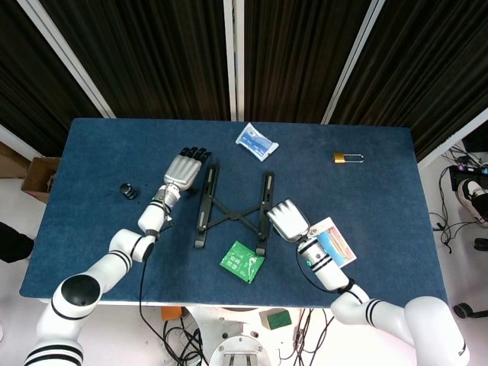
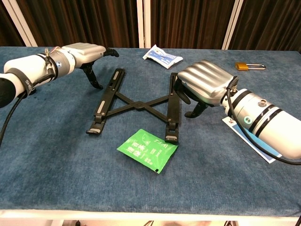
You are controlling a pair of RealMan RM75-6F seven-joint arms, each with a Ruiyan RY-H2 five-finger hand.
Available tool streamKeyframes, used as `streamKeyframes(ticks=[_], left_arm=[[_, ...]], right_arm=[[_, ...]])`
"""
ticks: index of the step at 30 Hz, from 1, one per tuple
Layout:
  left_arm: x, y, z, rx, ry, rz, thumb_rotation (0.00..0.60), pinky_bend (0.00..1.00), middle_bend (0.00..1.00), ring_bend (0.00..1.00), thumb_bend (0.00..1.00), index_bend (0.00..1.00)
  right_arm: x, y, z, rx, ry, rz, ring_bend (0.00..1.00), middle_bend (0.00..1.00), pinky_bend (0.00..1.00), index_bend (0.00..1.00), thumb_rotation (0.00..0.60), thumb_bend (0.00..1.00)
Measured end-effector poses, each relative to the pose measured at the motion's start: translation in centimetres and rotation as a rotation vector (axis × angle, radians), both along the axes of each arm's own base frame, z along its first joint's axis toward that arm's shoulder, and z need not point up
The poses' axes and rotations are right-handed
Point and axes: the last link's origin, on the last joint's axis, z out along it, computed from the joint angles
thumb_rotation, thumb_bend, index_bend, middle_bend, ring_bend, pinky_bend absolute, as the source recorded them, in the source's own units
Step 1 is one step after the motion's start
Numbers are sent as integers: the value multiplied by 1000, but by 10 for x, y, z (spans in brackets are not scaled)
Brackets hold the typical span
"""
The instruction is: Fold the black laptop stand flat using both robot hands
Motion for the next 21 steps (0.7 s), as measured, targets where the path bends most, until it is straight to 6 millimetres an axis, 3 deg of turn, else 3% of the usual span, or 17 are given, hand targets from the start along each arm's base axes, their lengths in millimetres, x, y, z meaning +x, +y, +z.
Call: streamKeyframes(ticks=[21], left_arm=[[10,-11,-12,-52,-46,-29,600,115,54,51,0,86]], right_arm=[[8,-3,-18,-10,-11,32,814,882,990,819,600,6]])
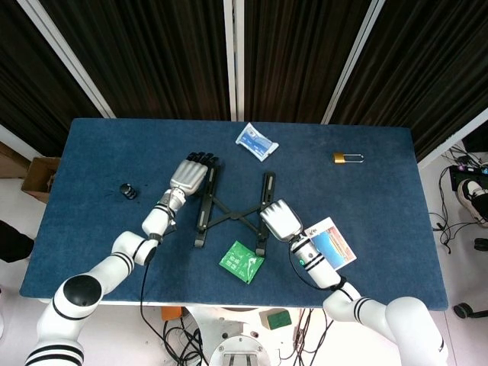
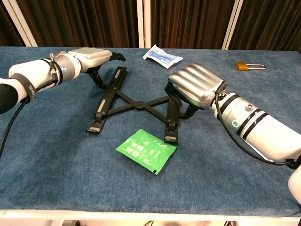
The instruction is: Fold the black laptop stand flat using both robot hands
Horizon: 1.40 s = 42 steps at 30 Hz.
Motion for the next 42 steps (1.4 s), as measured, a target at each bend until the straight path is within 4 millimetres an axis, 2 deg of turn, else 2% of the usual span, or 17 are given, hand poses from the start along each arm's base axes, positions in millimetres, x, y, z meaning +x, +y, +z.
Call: streamKeyframes(ticks=[15,30,32,34,35,37,39,42], left_arm=[[15,-12,-10,-57,-31,-48,600,115,54,51,0,85],[30,-31,-19,-133,-87,-74,600,115,54,51,0,86],[30,-32,-17,-134,-89,-74,600,115,54,51,0,86],[28,-30,-14,-123,-82,-74,600,114,54,51,0,85],[26,-28,-11,-113,-80,-72,600,115,54,51,0,85],[22,-24,-2,-87,-90,-56,600,115,54,51,0,84],[16,-21,8,-60,-106,-39,600,115,54,51,0,84],[7,-17,25,-20,-130,-21,600,115,54,51,0,84]], right_arm=[[10,1,-6,-3,-35,14,814,882,990,819,600,5],[29,0,-17,8,-68,17,813,876,990,821,600,5],[32,1,-19,14,-70,21,807,857,988,804,600,5],[33,3,-19,22,-66,33,772,800,969,733,600,3],[34,3,-19,25,-64,40,738,760,943,678,600,3],[34,5,-16,35,-58,58,612,642,817,512,600,3],[36,6,-11,46,-55,73,497,550,677,393,600,3],[40,7,0,77,-45,94,251,365,347,190,600,3]])
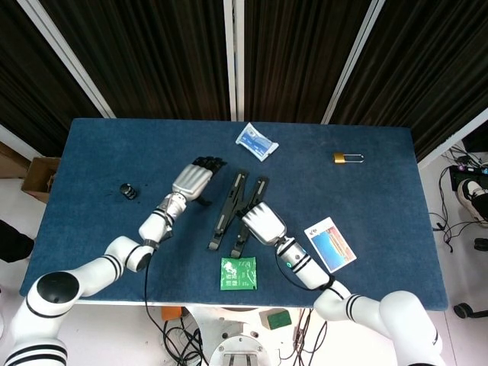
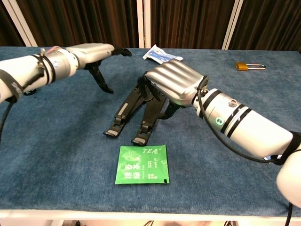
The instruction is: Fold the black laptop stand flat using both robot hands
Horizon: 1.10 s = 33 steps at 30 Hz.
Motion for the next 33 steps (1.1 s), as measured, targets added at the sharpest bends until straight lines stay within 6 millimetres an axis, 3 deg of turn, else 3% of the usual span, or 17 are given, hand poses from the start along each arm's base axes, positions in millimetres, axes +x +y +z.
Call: streamKeyframes(ticks=[3,6,15,25,28,33], left_arm=[[-8,0,17,33,-27,15,600,114,54,51,0,84],[-16,-3,33,60,-52,30,600,114,54,51,0,84],[-47,-21,68,105,-39,83,600,113,54,51,0,75],[-66,-29,82,125,-35,139,600,112,46,51,0,74],[-70,-29,83,128,-34,147,600,112,46,50,0,74],[-71,-30,85,136,-40,148,600,112,46,50,0,74]], right_arm=[[7,1,12,54,38,11,60,204,141,46,600,3],[17,3,18,128,118,11,1,146,82,4,600,4],[43,-17,14,189,371,37,0,112,51,0,600,4],[52,-27,-13,199,462,45,0,131,51,0,600,21],[52,-30,-16,198,472,38,1,187,52,77,600,126],[58,-33,-18,188,465,38,166,386,161,401,600,335]])
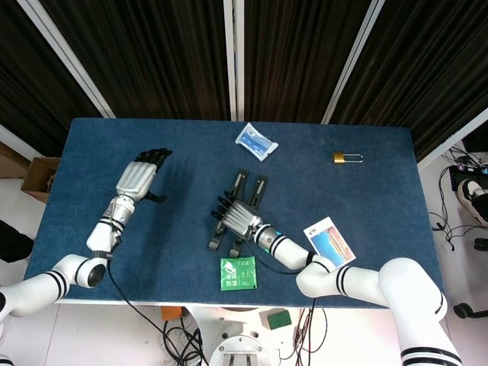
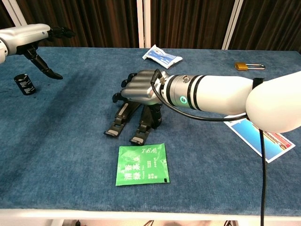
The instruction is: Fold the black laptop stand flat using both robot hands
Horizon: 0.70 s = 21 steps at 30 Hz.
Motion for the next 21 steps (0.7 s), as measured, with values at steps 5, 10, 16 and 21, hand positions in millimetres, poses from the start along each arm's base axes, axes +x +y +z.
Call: streamKeyframes(ticks=[5,10,16,21], left_arm=[[-3,-1,4,5,7,-2,600,112,46,51,0,74],[-6,-3,7,8,11,6,600,112,46,51,0,73],[-10,-6,14,15,9,16,600,112,46,51,0,73],[-18,-17,32,33,9,27,600,113,46,51,0,73]], right_arm=[[2,-4,5,-18,-20,11,228,448,205,499,600,364],[1,-5,11,-15,-35,1,199,422,194,466,600,351],[-2,0,18,9,-47,-31,0,69,1,6,600,178],[-8,7,44,-9,-121,-79,0,40,0,0,600,176]])
